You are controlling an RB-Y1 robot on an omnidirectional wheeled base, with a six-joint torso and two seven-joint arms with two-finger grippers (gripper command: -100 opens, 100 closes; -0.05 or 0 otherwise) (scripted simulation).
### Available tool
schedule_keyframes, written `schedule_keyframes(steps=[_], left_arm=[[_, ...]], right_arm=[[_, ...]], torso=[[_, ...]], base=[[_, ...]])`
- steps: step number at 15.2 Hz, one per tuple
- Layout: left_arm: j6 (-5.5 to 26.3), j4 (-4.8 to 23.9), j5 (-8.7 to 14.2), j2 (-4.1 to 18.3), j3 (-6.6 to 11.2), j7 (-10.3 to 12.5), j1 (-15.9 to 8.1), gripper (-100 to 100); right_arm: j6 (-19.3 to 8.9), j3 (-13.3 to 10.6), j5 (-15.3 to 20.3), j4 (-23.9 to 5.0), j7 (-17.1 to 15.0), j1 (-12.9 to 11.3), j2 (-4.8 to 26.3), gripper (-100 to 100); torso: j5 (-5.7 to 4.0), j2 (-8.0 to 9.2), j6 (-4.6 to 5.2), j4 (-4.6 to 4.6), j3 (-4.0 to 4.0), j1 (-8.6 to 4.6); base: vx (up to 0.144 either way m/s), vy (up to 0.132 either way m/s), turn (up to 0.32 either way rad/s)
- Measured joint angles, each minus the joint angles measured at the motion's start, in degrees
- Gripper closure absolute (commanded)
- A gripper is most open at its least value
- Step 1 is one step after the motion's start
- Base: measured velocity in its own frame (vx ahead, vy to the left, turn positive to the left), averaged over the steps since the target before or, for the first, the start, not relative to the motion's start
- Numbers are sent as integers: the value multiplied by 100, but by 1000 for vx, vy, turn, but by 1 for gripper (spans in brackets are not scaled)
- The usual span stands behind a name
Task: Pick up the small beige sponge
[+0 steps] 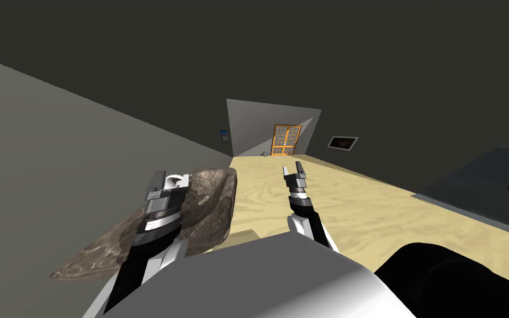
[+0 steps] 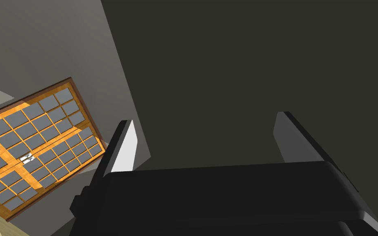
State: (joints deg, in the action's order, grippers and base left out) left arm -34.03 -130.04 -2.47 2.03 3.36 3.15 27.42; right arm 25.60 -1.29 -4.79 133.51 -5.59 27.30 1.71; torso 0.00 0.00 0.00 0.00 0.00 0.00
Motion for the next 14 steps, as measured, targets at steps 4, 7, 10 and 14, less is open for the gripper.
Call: schedule_keyframes(steps=[4,7,10,14], left_arm=[[344,80,113,351,130,14,25,-100],[645,150,188,466,202,3,56,-100],[942,171,297,569,325,30,125,-100],[1373,207,412,627,444,32,191,-100]], right_arm=[[0,0,0,0,0,1,0,0],[0,0,0,0,0,1,0,0],[0,0,0,0,0,1,0,0],[0,0,0,0,0,1,0,0]], torso=[[-1,-20,0,-4,-11,-7],[-1,-24,1,-6,-14,-8],[-1,-23,0,-5,-14,-5],[-2,-20,0,-5,-12,-8]], base=[[49,-20,-33],[53,-21,-32],[52,-15,-29],[45,-18,-32]])
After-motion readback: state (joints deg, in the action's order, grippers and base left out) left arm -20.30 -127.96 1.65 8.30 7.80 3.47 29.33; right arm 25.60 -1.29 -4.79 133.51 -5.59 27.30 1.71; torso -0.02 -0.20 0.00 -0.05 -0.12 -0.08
